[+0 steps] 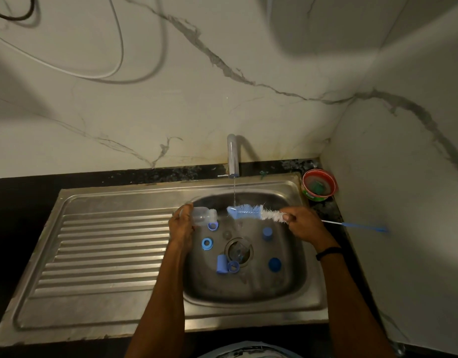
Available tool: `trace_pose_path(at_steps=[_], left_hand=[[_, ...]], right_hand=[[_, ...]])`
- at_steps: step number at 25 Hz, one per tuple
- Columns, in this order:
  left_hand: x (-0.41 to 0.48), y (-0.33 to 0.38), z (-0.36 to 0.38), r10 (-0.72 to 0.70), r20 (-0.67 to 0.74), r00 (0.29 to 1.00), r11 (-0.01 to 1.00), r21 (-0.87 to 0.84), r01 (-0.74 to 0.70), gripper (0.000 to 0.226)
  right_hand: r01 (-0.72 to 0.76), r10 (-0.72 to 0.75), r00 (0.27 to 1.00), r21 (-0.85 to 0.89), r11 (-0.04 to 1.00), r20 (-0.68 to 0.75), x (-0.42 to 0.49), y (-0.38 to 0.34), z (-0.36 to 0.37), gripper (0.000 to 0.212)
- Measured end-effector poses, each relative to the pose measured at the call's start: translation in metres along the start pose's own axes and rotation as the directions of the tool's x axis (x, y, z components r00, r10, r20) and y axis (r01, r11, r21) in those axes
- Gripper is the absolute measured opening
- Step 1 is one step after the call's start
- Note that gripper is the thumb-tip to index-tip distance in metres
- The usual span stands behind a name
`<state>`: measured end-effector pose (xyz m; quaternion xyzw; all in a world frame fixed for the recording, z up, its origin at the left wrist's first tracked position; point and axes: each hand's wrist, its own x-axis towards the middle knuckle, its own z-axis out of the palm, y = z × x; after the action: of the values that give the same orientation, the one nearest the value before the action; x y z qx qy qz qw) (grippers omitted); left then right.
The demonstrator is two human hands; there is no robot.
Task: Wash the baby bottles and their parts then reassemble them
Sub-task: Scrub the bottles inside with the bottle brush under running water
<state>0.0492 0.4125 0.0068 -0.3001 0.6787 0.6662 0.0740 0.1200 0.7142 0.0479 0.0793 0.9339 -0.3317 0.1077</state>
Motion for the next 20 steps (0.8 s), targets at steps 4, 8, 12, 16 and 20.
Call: trace_pose_path(at_steps=[4, 8, 12, 16, 20], left_hand=[[-0.007, -0.001, 0.005, 0.003, 0.064, 0.998, 0.999, -0.046, 0.000, 0.025], [-0.018, -0.002, 0.011, -0.023, 0.174, 0.984, 0.986, -0.159, 0.052, 0.035], [-0.033, -0.010, 0.014, -0.070, 0.335, 0.940, 0.965, -0.214, 0.148, 0.039], [-0.041, -0.022, 0.018, -0.073, 0.419, 0.905, 0.968, -0.189, 0.166, 0.055], [-0.046, -0.026, 0.025, -0.056, 0.403, 0.913, 0.971, -0.191, 0.144, 0.042]], right_hand=[[-0.027, 0.027, 1.000, 0.049, 0.998, 0.012, 0.000, -0.009, 0.003, 0.017], [-0.088, 0.092, 0.996, 0.186, 0.979, -0.014, -0.003, -0.028, 0.013, 0.025], [-0.163, 0.178, 0.984, 0.383, 0.909, -0.002, -0.006, -0.053, 0.039, 0.039], [-0.111, 0.133, 0.990, 0.334, 0.936, -0.044, 0.003, -0.064, 0.061, 0.032], [-0.189, 0.201, 0.980, 0.326, 0.926, -0.001, 0.016, -0.071, 0.062, 0.032]])
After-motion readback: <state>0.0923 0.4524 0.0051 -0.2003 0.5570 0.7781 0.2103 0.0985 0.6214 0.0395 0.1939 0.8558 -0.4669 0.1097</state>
